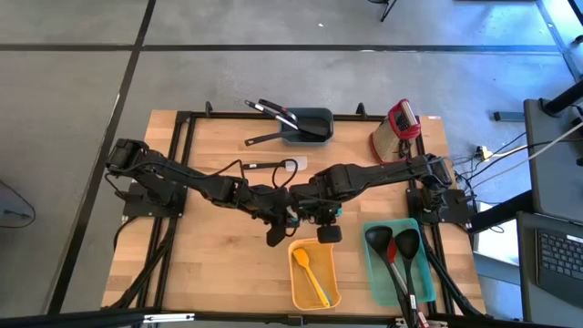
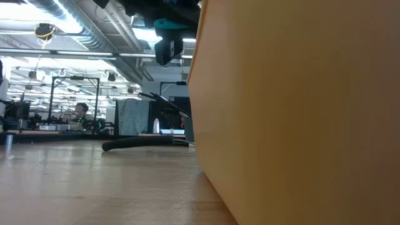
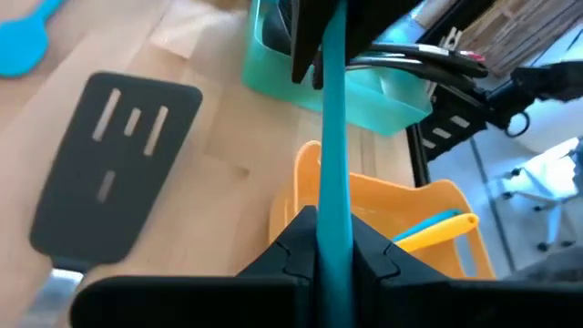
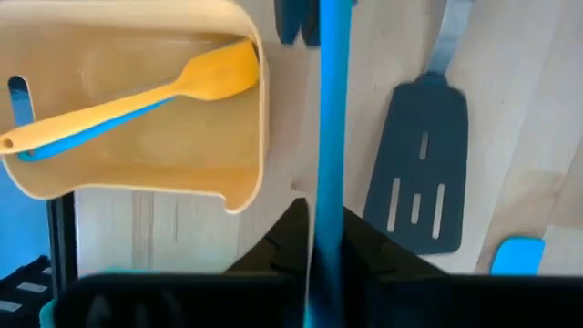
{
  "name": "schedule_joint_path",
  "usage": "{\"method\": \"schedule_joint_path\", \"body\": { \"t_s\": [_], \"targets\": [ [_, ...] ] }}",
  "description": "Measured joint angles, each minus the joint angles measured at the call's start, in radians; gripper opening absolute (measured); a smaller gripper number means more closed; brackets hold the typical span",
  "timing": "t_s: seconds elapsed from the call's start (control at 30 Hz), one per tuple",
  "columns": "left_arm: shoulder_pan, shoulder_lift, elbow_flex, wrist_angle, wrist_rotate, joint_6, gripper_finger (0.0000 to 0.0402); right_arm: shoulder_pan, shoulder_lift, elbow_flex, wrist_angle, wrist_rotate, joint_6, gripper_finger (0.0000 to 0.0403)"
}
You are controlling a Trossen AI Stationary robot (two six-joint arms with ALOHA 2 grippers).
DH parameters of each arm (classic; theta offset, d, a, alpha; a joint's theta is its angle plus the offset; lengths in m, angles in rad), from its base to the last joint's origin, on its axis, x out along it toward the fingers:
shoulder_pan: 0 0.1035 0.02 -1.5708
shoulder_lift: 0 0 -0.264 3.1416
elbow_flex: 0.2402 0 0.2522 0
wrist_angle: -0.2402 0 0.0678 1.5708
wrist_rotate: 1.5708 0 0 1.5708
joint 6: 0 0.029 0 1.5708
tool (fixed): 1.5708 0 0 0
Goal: Pick & Place Kitchen Items
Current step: Put the small blue spatula into the yellow bin
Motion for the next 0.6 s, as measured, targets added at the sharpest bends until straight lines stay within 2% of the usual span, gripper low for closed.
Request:
{"method": "schedule_joint_path", "body": {
  "t_s": [0.13,0.3,0.5,0.6],
  "targets": [
    [0.001,0.001,-0.002,0.002,0.001,-0.087,0.0015,0.003,-0.001,0.003,0.013,0.043,0.015,0.0095],
    [-0.013,0.002,-0.002,0.036,-0.022,-0.205,0.0014,0.023,-0.009,0.048,-0.041,0.220,0.017,0.0160],
    [-0.044,0.000,-0.003,0.108,-0.095,-0.420,0.0014,0.049,-0.008,0.129,-0.075,0.457,0.038,0.0210],
    [-0.070,0.000,-0.003,0.161,-0.145,-0.568,0.0013,0.056,-0.009,0.166,-0.086,0.525,0.045,0.0223]
  ]
}}
